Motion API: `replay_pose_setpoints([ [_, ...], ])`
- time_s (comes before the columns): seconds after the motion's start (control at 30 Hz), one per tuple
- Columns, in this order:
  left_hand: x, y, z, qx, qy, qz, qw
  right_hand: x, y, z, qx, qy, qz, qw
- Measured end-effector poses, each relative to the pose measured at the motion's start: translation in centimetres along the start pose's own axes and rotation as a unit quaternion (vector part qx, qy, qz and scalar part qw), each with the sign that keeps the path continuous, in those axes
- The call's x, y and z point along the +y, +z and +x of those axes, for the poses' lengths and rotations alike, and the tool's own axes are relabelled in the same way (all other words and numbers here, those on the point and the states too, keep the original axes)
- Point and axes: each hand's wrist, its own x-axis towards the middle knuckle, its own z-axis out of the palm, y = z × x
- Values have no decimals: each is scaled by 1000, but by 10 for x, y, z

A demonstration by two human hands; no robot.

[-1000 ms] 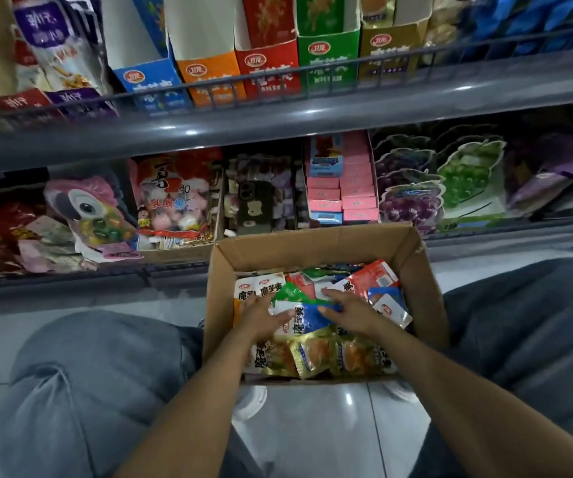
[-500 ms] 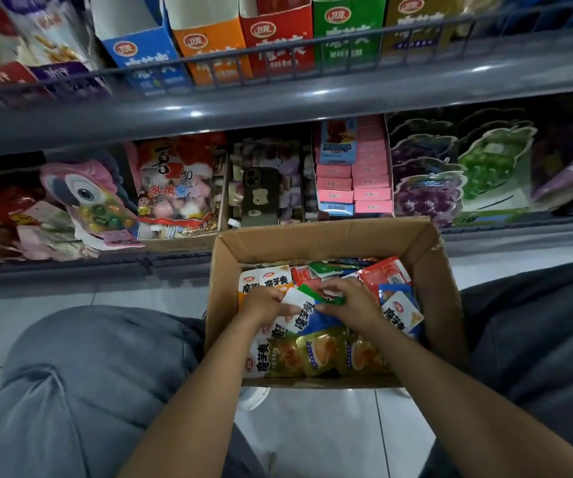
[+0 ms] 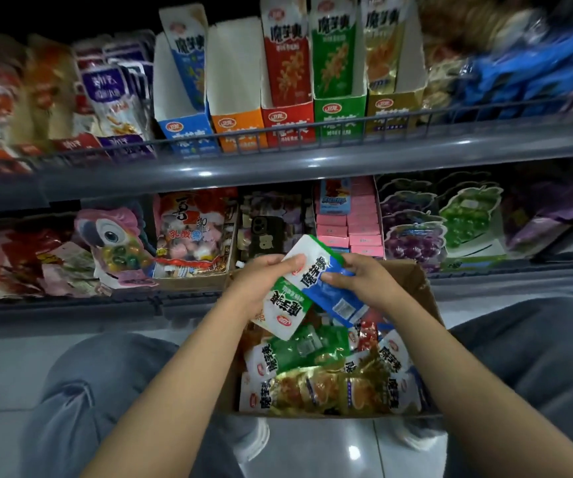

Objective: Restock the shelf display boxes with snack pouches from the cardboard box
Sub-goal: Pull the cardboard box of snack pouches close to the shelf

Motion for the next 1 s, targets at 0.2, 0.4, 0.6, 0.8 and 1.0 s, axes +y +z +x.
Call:
replay_pose_setpoints([
  [0.2, 25, -6, -11, -171, -53, -78, 981, -31, -10, -6, 34, 23, 34, 999],
  [0.4, 40, -22, -10, -220, -49, 18, 974, -48, -10, -7, 82, -20, -42, 996],
  [0.6, 3, -10, 3, -150, -70, 52, 985, -19, -15, 4, 87, 61, -79, 991],
  [0.8, -93, -12, 28, -60, -68, 322, 942, 32, -11, 8, 89, 160, -251, 950],
  [1.0, -137, -25, 35, -31, -117, 383, 916, 47, -6, 13, 94, 193, -228, 950],
])
